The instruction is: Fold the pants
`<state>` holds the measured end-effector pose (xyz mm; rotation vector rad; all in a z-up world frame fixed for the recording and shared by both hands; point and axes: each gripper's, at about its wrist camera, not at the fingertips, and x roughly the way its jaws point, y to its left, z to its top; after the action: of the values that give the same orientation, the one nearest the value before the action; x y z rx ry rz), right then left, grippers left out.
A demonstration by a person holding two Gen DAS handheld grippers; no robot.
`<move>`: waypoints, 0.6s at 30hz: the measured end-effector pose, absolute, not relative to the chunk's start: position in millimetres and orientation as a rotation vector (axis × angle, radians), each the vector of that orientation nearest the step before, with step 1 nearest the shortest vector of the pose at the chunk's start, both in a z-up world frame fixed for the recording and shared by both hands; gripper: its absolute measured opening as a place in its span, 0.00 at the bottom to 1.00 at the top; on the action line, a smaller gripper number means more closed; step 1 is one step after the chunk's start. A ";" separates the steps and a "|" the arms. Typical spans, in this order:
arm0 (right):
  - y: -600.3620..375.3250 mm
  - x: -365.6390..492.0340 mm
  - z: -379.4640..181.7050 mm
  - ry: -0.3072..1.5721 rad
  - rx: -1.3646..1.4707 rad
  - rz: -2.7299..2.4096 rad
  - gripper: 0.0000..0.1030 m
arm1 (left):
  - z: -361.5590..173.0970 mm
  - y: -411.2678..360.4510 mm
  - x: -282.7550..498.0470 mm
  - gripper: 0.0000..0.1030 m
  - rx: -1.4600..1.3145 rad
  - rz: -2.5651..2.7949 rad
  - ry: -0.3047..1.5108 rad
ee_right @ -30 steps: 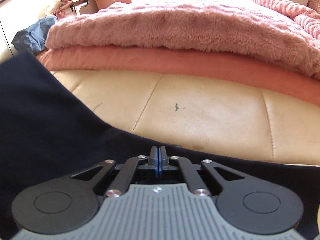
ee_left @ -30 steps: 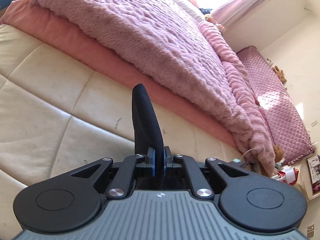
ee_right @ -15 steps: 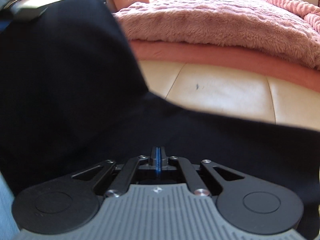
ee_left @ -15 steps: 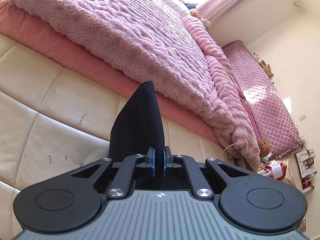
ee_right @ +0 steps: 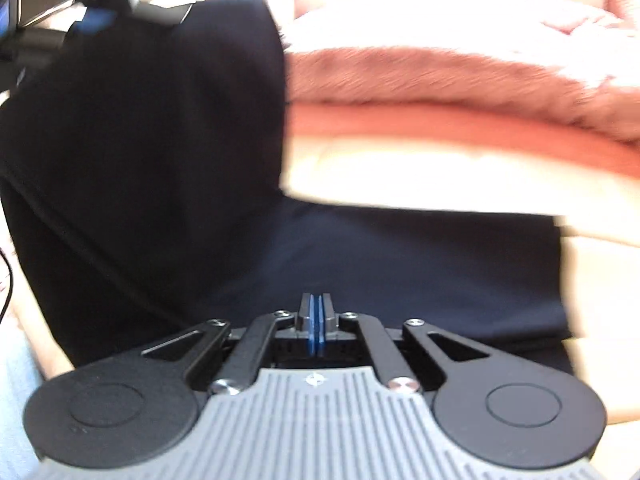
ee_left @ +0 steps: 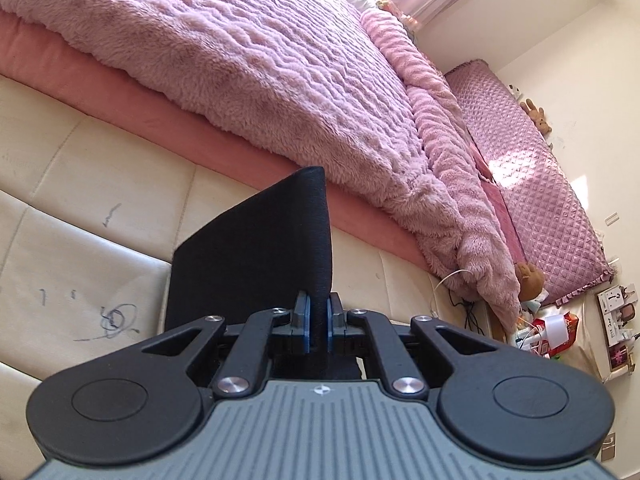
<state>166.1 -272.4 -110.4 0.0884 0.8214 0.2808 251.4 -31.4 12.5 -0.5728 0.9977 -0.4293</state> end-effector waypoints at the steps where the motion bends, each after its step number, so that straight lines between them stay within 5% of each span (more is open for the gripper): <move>1: -288.5 162.0 -107.5 0.808 0.086 0.236 0.00 | 11.8 -38.1 251.8 0.07 -0.567 -0.431 1.004; 8: -383.6 138.5 -123.0 0.849 0.186 0.002 0.05 | -0.5 -91.0 256.6 0.07 -0.527 -0.437 1.057; 18: -395.2 128.5 -149.7 0.847 0.296 0.075 0.07 | -36.6 -150.5 262.7 0.07 -0.471 -0.408 1.145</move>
<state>128.5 -395.2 -149.7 0.2964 0.8469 0.0747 262.7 -150.5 -36.6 -0.4706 1.1448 -0.4077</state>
